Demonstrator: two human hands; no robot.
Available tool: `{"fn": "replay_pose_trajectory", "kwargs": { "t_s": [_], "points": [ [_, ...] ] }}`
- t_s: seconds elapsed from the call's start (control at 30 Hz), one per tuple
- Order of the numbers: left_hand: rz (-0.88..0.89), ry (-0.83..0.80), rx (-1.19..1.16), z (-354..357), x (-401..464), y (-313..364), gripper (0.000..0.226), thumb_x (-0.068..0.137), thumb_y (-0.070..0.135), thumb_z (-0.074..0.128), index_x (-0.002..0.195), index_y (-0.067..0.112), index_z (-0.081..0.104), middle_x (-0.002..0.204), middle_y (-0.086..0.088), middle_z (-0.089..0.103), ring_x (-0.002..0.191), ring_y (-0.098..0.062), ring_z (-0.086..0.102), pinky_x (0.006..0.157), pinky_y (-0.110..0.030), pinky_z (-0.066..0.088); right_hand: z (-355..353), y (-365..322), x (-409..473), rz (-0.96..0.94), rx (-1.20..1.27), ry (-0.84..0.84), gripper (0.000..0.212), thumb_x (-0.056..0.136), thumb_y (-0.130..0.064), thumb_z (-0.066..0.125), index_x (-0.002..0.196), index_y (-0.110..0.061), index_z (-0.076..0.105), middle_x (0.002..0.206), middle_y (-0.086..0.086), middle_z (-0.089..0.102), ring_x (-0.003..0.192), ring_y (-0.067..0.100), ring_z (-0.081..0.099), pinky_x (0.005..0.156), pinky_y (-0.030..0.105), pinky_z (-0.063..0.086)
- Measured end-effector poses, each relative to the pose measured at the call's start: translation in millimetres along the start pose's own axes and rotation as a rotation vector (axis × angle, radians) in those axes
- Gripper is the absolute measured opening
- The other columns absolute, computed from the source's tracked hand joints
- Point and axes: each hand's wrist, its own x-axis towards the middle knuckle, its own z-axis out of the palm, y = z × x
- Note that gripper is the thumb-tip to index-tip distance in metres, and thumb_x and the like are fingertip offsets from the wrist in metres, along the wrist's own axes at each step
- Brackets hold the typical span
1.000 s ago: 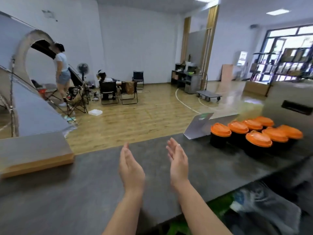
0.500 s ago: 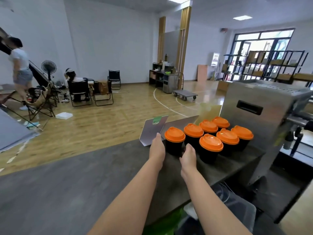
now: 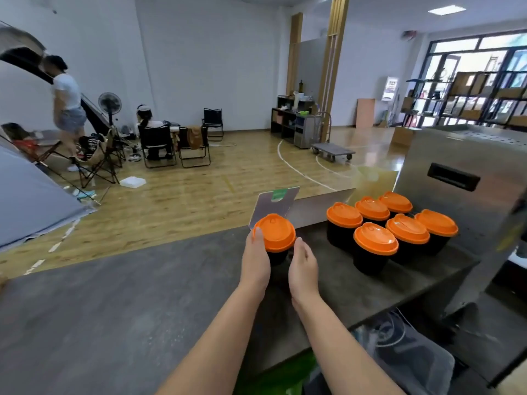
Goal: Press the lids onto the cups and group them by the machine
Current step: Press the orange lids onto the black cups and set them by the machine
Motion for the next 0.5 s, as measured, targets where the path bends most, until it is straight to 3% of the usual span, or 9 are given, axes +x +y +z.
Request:
{"fn": "replay_pose_trajectory", "kwargs": {
  "t_s": [0.07,0.13,0.27,0.43,0.5],
  "points": [
    [0.021,0.128,0.0,-40.8,-7.9,0.8,0.047,0.104,0.049,0.032,0.14,0.024,0.047,0.135,0.002,0.054,0.125,-0.016,0.049,0.109,-0.035,0.034,24.0,-2.7,-24.2,-0.037,-0.033,-0.095,0.034,0.102,-0.039,0.041,0.088,-0.015,0.06,0.082,-0.005,0.061,0.08,0.007,0.054,0.071,0.022,0.042],
    [-0.007,0.229,-0.034,-82.8,-16.2,7.8,0.037,0.104,0.047,0.033,0.126,0.025,0.054,0.127,0.001,0.059,0.118,-0.016,0.053,0.107,-0.036,0.038,55.0,-2.8,-45.4,-0.031,-0.024,-0.173,0.037,0.101,-0.037,0.044,0.074,-0.014,0.053,0.068,-0.005,0.054,0.067,0.008,0.05,0.065,0.026,0.04],
    [0.019,0.406,-0.083,-165.0,-36.6,31.0,0.026,0.103,0.041,0.039,0.105,0.026,0.06,0.112,0.001,0.065,0.103,-0.014,0.06,0.096,-0.034,0.045,122.4,2.5,-88.8,0.016,0.027,-0.378,0.037,0.101,-0.039,0.045,0.084,-0.009,0.059,0.077,-0.001,0.06,0.075,0.011,0.055,0.072,0.029,0.045],
    [0.086,0.545,-0.045,-248.5,-55.0,48.5,0.025,0.102,0.035,0.046,0.112,0.018,0.061,0.105,-0.002,0.066,0.09,-0.012,0.06,0.074,-0.027,0.046,192.4,6.6,-144.4,-0.027,0.009,-0.512,0.026,0.102,-0.031,0.043,0.099,-0.014,0.063,0.085,-0.006,0.062,0.078,0.007,0.055,0.074,0.022,0.043],
    [0.083,0.571,-0.04,-274.7,-59.3,50.1,0.022,0.1,0.032,0.05,0.11,0.016,0.061,0.107,-0.004,0.066,0.09,-0.014,0.06,0.074,-0.027,0.046,213.4,9.5,-162.2,-0.029,0.0,-0.519,0.024,0.102,-0.027,0.044,0.098,-0.015,0.064,0.087,-0.006,0.065,0.08,0.007,0.057,0.076,0.023,0.045]
  ]
}}
